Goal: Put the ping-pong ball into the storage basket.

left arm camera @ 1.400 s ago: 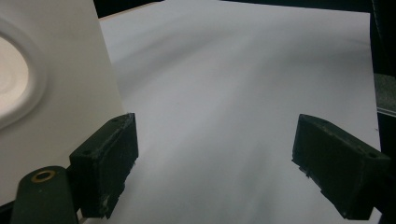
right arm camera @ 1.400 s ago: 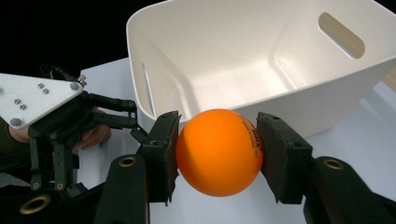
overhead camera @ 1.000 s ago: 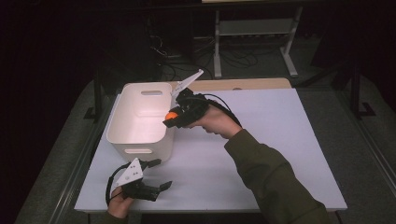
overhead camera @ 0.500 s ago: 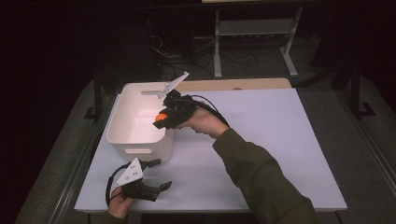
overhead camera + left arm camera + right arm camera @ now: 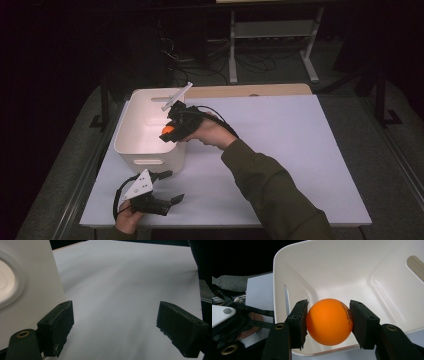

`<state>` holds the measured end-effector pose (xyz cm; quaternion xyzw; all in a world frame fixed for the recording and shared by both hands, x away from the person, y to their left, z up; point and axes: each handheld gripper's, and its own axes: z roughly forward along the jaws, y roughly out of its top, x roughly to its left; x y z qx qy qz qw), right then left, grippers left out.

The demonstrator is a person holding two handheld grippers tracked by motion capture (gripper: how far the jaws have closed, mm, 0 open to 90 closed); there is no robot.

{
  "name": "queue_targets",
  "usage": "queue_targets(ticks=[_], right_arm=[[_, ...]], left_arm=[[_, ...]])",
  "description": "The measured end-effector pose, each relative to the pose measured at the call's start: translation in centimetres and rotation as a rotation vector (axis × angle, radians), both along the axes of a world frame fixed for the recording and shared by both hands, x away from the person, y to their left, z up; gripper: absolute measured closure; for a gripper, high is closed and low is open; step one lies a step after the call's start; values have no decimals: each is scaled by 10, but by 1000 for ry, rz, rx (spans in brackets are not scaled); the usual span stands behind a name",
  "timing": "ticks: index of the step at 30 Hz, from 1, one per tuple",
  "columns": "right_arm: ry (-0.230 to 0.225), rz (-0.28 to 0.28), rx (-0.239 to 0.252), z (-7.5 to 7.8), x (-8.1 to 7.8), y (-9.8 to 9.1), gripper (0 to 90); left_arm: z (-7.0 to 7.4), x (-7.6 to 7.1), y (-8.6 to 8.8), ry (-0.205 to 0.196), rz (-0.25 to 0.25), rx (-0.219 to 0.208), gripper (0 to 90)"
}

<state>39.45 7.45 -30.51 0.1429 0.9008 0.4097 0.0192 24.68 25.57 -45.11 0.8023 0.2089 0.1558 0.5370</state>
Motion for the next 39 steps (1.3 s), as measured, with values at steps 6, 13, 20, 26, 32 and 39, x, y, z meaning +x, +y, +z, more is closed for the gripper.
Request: queue_targets(ticks=[6, 13, 20, 26, 32, 39], right_arm=[[-6, -10, 5, -1, 0, -1, 387], [-17, -35, 22, 5, -1, -14, 365], [-20, -74, 39, 9, -5, -37, 351], [-30, -108, 50, 10, -9, -63, 338], [-39, -157, 59, 5, -12, -90, 310], [-50, -215, 68, -6, -18, -115, 269]], left_arm=[[0, 0, 0, 2, 0, 3, 141], [0, 0, 0, 2, 1, -1, 141], [0, 0, 0, 2, 6, -5, 141], [0, 0, 0, -3, 10, -8, 141], [0, 1, 0, 10, 4, -1, 141], [0, 1, 0, 9, 2, 0, 141]])
